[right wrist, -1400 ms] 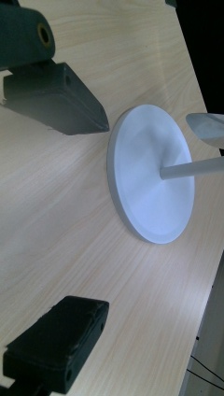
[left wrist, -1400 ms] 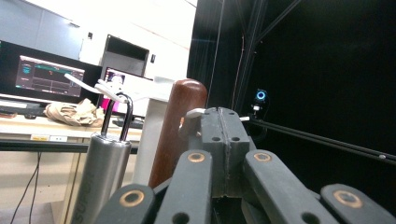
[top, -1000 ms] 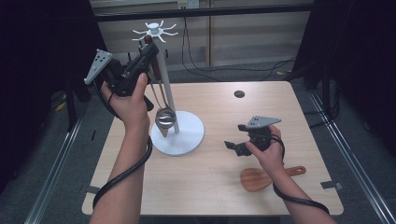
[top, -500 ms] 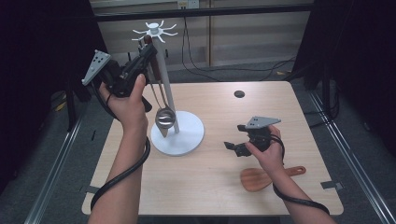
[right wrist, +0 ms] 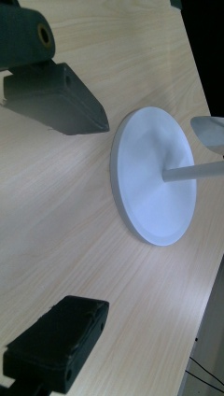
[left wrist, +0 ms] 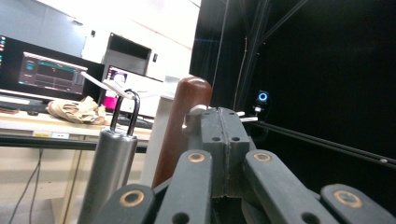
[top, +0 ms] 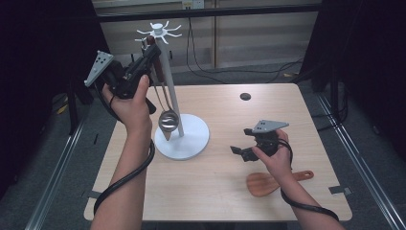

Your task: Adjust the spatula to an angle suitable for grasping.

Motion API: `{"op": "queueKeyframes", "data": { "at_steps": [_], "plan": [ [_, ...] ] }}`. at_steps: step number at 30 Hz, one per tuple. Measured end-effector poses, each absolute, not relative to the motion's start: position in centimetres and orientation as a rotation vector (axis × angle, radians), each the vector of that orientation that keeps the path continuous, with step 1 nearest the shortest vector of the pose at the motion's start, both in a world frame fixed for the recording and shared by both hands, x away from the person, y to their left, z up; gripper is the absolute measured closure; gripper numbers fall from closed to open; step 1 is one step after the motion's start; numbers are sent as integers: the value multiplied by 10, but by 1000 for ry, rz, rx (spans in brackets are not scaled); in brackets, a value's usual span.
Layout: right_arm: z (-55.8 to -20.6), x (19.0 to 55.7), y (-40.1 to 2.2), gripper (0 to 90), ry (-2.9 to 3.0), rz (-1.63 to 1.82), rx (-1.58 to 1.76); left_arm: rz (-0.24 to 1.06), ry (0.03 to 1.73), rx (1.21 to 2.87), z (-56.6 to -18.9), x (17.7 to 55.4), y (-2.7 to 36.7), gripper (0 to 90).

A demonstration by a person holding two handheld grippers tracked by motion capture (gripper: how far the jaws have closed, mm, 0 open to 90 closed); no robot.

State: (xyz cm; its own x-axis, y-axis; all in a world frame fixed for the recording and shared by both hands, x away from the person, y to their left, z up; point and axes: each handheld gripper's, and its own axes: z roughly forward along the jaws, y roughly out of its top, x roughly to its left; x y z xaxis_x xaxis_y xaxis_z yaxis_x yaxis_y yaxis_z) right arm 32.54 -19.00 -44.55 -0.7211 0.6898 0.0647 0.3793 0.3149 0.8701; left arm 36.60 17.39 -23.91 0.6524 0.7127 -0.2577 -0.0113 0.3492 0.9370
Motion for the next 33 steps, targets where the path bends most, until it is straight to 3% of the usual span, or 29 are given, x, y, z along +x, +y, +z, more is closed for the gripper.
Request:
{"op": "queueKeyframes", "data": {
  "at_steps": [33],
  "plan": [
    [-446, 325, -187, 112, 2279, 1368, 950, 528, 747, 1143, -243, 366, 180, 900]
  ]
}}
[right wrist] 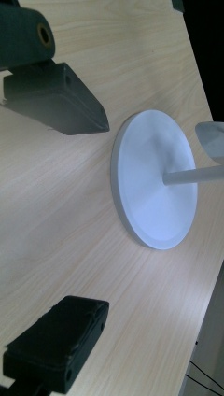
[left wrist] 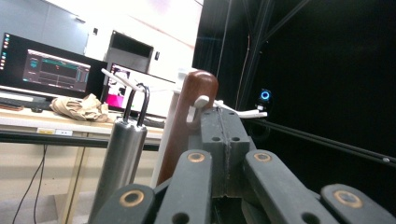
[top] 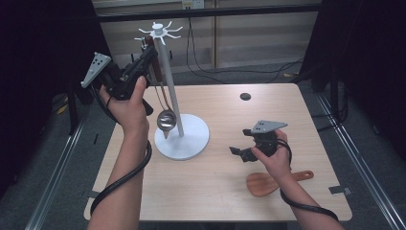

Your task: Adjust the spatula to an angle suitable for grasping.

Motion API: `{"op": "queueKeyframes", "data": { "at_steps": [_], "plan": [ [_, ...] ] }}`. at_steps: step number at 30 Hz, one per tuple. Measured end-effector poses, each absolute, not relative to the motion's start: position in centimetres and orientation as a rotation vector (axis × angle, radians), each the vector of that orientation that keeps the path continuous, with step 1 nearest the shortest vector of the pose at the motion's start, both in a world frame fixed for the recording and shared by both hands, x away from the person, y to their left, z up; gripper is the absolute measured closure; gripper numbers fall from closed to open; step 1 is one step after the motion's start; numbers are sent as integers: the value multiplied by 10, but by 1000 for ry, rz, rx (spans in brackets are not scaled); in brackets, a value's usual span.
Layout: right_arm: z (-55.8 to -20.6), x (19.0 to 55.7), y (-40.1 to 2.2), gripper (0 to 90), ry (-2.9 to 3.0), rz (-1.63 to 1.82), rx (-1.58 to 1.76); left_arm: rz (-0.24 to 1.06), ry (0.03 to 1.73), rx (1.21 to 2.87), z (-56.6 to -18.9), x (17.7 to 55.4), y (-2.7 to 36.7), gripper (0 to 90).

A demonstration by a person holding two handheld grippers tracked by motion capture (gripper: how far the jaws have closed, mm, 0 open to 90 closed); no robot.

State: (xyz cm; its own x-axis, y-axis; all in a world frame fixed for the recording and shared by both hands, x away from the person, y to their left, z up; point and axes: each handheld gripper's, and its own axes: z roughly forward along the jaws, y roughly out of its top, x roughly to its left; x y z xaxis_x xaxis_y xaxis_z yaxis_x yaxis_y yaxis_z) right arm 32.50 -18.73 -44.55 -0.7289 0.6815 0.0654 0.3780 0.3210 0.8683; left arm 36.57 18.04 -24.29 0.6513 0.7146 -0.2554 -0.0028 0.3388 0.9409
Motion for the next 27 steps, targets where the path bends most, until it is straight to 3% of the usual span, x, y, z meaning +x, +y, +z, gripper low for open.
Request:
{"op": "queueKeyframes", "data": {
  "at_steps": [11, 27],
  "plan": [
    [-446, 322, -192, 113, 2278, 1352, 958, 513, 728, 1215, -264, 356, 174, 871],
    [-448, 311, -209, 112, 2262, 1318, 993, 433, 724, 1353, -324, 346, 157, 779]
  ]
}}
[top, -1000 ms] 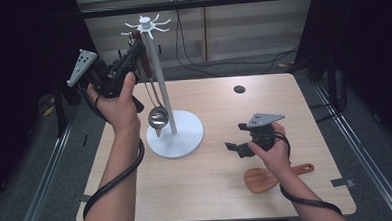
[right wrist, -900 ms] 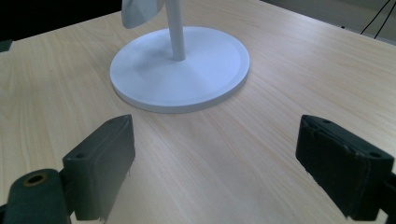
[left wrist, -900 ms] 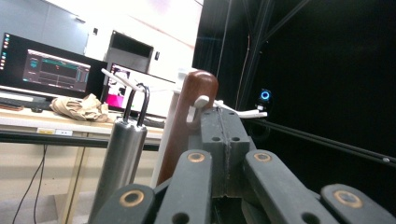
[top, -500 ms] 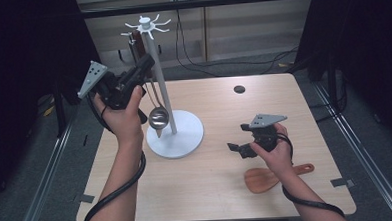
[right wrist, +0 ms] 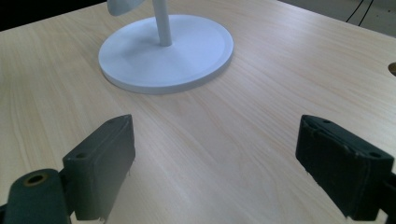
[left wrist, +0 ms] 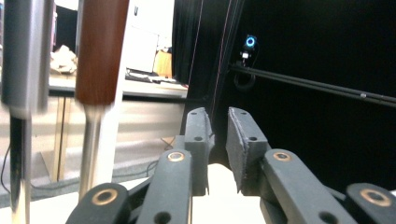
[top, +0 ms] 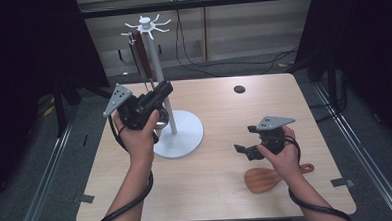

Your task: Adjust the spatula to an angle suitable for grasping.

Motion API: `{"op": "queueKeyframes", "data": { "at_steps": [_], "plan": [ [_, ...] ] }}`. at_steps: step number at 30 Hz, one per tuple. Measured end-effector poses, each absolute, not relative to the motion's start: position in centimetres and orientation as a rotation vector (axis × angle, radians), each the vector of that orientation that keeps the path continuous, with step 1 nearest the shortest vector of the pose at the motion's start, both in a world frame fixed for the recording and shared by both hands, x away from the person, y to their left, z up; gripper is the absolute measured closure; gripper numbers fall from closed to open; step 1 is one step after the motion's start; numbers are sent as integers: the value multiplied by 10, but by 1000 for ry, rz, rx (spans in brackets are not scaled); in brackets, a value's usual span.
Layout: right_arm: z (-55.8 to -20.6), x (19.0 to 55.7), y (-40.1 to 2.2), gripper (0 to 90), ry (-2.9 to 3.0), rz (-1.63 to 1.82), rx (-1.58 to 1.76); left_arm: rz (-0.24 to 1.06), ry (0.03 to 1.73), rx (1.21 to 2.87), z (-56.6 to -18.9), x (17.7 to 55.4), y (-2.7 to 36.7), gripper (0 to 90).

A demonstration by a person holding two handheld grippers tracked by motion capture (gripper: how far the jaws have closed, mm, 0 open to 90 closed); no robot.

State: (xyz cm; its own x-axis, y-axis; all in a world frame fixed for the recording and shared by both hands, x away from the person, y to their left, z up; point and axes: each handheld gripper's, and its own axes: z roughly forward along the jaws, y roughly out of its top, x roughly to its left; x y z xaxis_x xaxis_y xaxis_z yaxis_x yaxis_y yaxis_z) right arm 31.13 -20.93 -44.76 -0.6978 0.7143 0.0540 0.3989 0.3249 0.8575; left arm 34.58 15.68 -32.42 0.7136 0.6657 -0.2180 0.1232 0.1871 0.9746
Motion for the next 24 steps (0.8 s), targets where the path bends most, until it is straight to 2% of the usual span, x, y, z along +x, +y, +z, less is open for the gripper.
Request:
{"op": "queueKeyframes", "data": {
  "at_steps": [24],
  "plan": [
    [-453, 297, -233, 113, 2267, 1264, 1060, 311, 759, 1516, -384, 341, 125, 535]
  ]
}}
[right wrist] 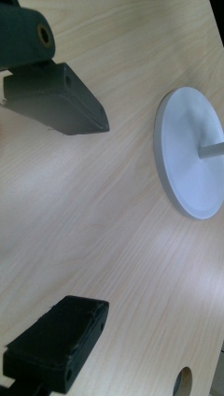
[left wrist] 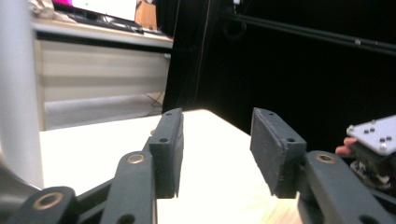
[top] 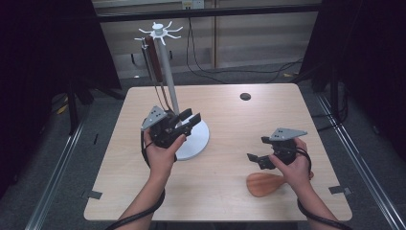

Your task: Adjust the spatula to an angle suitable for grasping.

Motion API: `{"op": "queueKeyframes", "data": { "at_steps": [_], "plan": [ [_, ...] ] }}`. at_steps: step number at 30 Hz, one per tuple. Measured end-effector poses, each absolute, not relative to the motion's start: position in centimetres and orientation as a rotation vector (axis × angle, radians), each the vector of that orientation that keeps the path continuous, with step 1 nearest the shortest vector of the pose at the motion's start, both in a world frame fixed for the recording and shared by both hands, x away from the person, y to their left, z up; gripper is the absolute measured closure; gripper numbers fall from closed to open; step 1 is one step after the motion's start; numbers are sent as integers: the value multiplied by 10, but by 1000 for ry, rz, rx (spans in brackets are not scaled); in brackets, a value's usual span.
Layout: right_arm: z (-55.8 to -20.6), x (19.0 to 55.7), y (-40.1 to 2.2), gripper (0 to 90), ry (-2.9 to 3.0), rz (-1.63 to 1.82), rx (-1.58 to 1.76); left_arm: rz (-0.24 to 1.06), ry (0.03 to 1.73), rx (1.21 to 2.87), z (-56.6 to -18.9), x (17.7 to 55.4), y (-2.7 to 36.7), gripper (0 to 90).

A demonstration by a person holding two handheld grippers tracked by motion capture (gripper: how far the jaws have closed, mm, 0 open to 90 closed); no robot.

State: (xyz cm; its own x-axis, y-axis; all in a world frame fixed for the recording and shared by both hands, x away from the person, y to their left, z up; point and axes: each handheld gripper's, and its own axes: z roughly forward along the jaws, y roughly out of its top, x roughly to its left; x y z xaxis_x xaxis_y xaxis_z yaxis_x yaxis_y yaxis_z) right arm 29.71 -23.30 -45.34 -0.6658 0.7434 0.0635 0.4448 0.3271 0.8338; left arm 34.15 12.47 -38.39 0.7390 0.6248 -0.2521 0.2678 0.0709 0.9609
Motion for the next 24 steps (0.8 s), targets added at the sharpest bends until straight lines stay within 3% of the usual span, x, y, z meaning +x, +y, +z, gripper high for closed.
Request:
{"op": "queueKeyframes", "data": {
  "at_steps": [12, 20, 21, 24],
  "plan": [
    [-456, 282, -248, 299, 2311, 1137, 1149, 266, 743, 1613, -407, 337, 115, 304],
    [-463, 268, -267, 286, 2353, 1097, 1243, 266, 789, 1620, -418, 336, 121, 244],
    [-464, 267, -269, 309, 2350, 1089, 1246, 270, 795, 1621, -419, 336, 121, 240],
    [-465, 265, -275, 506, 2370, 1099, 1249, 283, 790, 1647, -421, 336, 120, 221]
  ]
}}
